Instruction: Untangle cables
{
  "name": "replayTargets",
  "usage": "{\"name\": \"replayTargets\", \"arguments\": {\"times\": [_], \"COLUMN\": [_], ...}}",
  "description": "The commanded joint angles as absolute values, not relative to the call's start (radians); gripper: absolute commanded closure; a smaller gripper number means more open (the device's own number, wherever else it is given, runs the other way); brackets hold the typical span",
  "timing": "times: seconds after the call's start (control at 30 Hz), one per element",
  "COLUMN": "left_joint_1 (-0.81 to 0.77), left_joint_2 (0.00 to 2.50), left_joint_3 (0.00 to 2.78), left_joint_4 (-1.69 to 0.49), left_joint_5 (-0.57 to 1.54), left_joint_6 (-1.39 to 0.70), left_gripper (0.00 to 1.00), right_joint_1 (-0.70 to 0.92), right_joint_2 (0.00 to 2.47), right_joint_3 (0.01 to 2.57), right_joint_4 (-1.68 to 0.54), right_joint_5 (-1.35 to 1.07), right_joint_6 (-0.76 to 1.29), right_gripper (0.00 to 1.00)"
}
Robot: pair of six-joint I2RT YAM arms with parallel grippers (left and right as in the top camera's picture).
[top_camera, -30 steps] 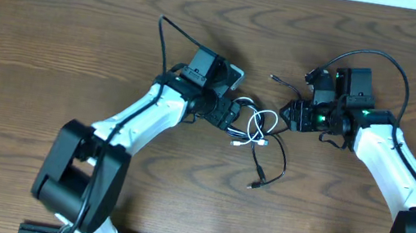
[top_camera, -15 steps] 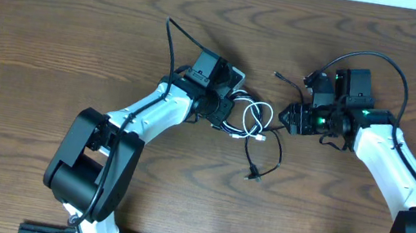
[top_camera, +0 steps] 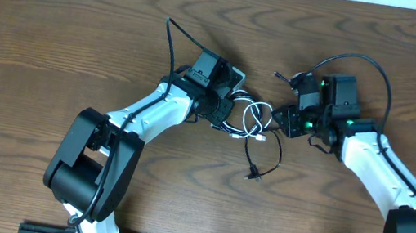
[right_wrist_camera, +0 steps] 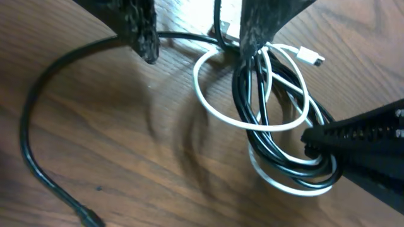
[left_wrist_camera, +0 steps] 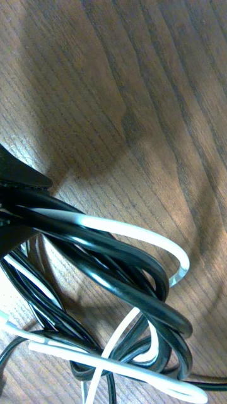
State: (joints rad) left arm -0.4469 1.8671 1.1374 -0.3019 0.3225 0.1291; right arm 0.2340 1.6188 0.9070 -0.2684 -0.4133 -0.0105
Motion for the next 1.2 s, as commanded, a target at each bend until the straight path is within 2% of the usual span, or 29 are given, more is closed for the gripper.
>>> {"name": "replayTargets", "arguments": {"times": [0.0, 0.13, 0.17, 0.5, 0.87, 0.9, 0.93, 0.97, 1.17], "left_joint_1": [-0.446, -0.446, -0.446, -0.446, -0.446, -0.446, -0.446, -0.446, -0.445], "left_joint_2": [1.879, 1.879, 1.879, 1.879, 1.879, 1.879, 1.879, 1.879, 1.879], "left_joint_3": [1.130, 1.130, 1.130, 1.130, 1.130, 1.130, 1.130, 1.130, 1.130], "left_joint_4": [-0.300, -0.300, -0.300, -0.304, -0.304, -0.304, -0.304, -0.304, -0.304], "left_joint_5": [0.313, 0.313, 0.313, 0.313, 0.313, 0.313, 0.313, 0.313, 0.312], "left_joint_6": [0.138, 0.138, 0.138, 0.138, 0.138, 0.138, 0.138, 0.138, 0.140], "left_gripper": [0.92, 0.92, 0.92, 0.92, 0.92, 0.92, 0.92, 0.92, 0.92], "right_joint_1": [0.250, 0.284, 0.295, 0.434, 0.473, 0.473, 0.472, 0.472, 0.413], "right_joint_2": [1.624, 1.624, 1.624, 1.645, 1.768, 1.769, 1.769, 1.768, 1.676], "right_joint_3": [0.894, 0.894, 0.894, 0.894, 0.894, 0.894, 0.894, 0.895, 0.896], "right_joint_4": [-0.249, -0.208, -0.201, -0.175, -0.038, -0.035, -0.033, -0.028, 0.004], "right_joint_5": [-0.462, -0.696, -0.693, -0.434, -0.365, -0.365, -0.366, -0.369, -0.533], "right_joint_6": [0.094, 0.147, 0.163, 0.295, 0.330, 0.334, 0.337, 0.337, 0.337], "right_gripper": [0.64, 0.61, 0.60, 0.59, 0.58, 0.65, 0.90, 0.98, 0.99]}}
